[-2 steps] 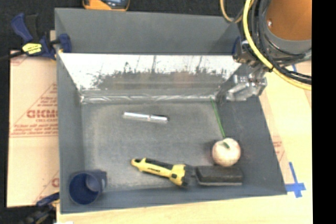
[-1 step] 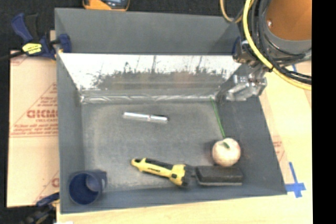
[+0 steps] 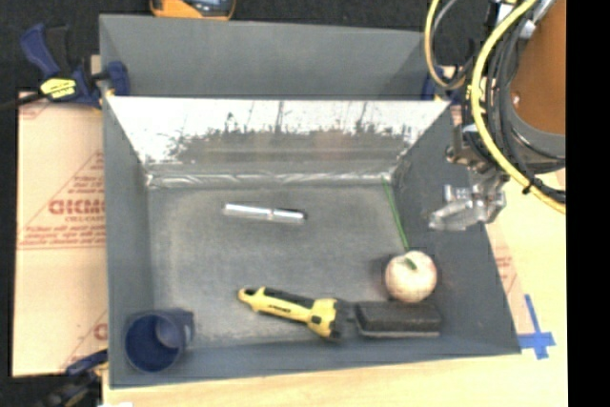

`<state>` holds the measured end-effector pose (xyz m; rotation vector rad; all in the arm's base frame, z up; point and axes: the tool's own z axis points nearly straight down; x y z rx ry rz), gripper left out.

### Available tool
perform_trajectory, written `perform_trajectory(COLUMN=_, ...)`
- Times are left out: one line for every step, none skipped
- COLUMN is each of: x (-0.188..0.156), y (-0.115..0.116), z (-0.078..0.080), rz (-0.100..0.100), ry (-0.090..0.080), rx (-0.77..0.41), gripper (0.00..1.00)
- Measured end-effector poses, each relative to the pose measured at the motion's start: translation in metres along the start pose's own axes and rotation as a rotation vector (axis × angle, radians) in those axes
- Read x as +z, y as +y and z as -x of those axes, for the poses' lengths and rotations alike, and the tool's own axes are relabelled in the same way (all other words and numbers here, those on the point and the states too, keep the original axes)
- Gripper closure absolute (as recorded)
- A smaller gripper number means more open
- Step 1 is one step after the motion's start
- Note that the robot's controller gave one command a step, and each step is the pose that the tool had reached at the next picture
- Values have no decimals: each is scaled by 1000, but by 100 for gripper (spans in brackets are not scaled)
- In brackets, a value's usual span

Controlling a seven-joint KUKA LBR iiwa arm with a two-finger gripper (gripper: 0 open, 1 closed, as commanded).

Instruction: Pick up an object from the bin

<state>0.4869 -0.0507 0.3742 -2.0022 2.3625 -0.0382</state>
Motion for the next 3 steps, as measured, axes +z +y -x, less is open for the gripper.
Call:
perform_trajectory(x=-5, y=-32, z=17, rz=-7, ry=0, rx=-58, gripper=100)
perform_trajectory(x=12, y=-34, z=6, rz=-9, ry=-1, rx=-161, gripper=100)
perform_trajectory(x=22, y=-30, z=-4, rz=-1, ry=0, rx=-352, gripper=100)
